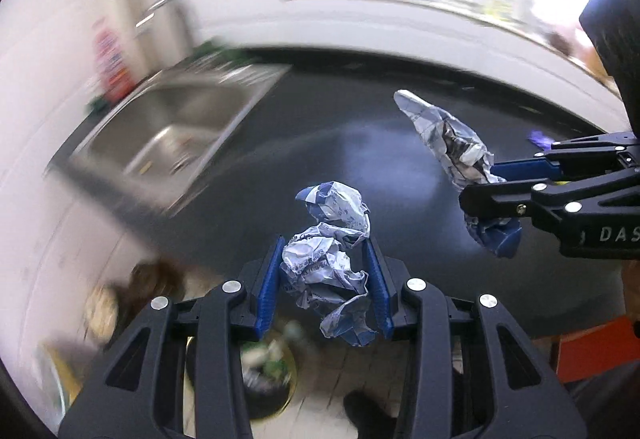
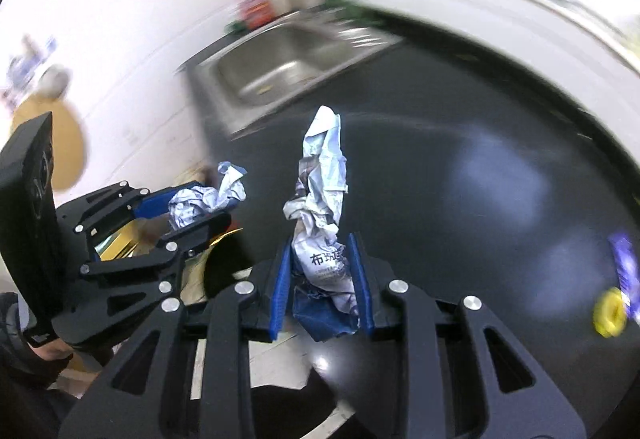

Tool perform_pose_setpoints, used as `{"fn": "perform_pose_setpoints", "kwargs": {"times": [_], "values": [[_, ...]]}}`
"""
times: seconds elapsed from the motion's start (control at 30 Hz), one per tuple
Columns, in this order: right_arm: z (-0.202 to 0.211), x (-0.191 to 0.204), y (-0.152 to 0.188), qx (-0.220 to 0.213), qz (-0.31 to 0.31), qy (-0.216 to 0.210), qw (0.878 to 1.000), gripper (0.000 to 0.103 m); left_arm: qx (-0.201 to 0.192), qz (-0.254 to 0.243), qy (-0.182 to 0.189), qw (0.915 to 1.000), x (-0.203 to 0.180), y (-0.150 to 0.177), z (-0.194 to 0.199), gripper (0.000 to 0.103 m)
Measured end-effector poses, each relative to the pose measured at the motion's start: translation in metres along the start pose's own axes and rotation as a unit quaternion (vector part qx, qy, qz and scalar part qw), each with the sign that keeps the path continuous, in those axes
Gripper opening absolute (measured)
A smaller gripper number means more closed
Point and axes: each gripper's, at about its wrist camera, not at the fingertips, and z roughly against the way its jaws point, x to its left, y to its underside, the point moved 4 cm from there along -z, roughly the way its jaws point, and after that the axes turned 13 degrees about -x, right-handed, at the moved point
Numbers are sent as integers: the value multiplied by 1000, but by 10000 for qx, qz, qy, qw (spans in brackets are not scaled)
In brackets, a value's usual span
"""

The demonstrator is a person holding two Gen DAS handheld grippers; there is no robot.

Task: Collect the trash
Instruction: 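Carry the foil with the left gripper while the right gripper carries the paper to the bin, then open the left gripper over the bin while the right gripper releases the paper into it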

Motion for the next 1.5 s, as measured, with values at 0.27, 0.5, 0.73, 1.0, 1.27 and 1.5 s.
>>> {"fn": "perform_pose_setpoints", "kwargs": {"times": [0.27, 0.5, 0.73, 1.0, 1.27, 1.5], "values": [[-83, 108, 16, 867, 467, -1029, 9898, 29, 519, 1068, -1004, 9878, 111, 90, 36, 39], [-131, 152, 30, 1383, 611, -1248, 9806, 29, 685, 1588, -1314, 9761, 157, 127, 37, 39], [-151, 163, 35, 1581, 735, -1221, 9771, 29, 690, 1769, -1258, 9737, 172, 133, 25, 39], [-165, 164, 27, 1629, 693, -1133, 9777, 50, 733, 1770, -1173, 9744, 178, 139, 15, 66], [-161, 155, 17, 1526, 587, -1109, 9803, 52, 797, 1781, -1229, 9730, 184, 144, 13, 67], [-122, 120, -1, 1103, 310, -917, 9892, 52, 701, 1514, -1125, 9796, 164, 117, 10, 81]]}}
